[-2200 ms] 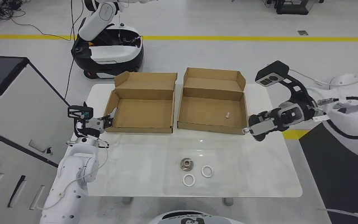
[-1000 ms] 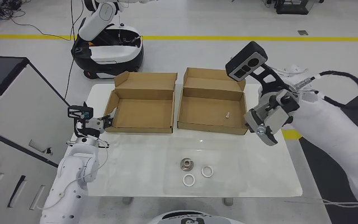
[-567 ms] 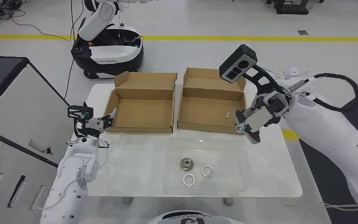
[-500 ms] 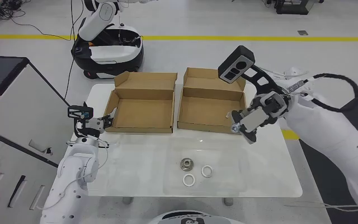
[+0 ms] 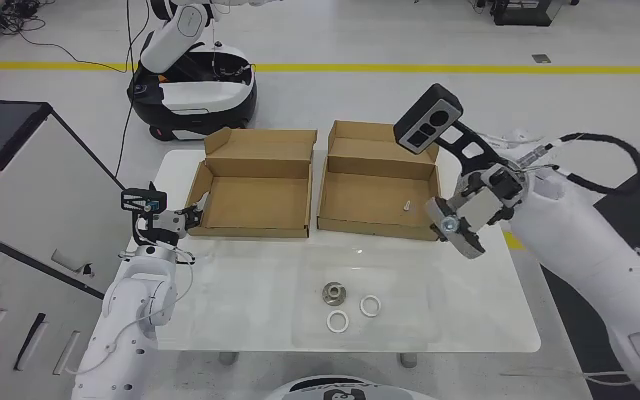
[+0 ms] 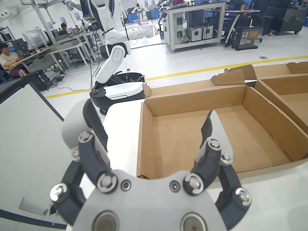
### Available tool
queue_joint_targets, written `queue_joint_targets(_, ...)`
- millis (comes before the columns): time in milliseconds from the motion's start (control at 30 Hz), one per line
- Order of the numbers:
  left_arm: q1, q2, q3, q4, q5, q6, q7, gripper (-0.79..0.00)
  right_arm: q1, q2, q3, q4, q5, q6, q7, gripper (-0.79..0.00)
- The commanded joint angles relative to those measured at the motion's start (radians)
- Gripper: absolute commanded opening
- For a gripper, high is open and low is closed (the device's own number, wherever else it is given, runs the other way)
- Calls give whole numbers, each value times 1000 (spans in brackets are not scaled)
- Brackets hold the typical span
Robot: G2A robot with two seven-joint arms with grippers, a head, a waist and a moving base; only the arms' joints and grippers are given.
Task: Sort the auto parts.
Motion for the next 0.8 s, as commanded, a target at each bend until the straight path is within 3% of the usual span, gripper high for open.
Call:
queue_joint_targets(0, 0, 0, 0, 0, 0, 0, 0, 0, -9, -8, 5, 0, 23, 2, 9, -785)
queue_joint_targets(267, 0, 0, 0, 0, 0, 0, 0, 0, -32, -39, 29, 11, 75, 24, 21, -785)
queue_joint_targets(767, 0, 0, 0, 0, 0, 0, 0, 0, -65, -63, 92, 22, -99, 103, -48, -785)
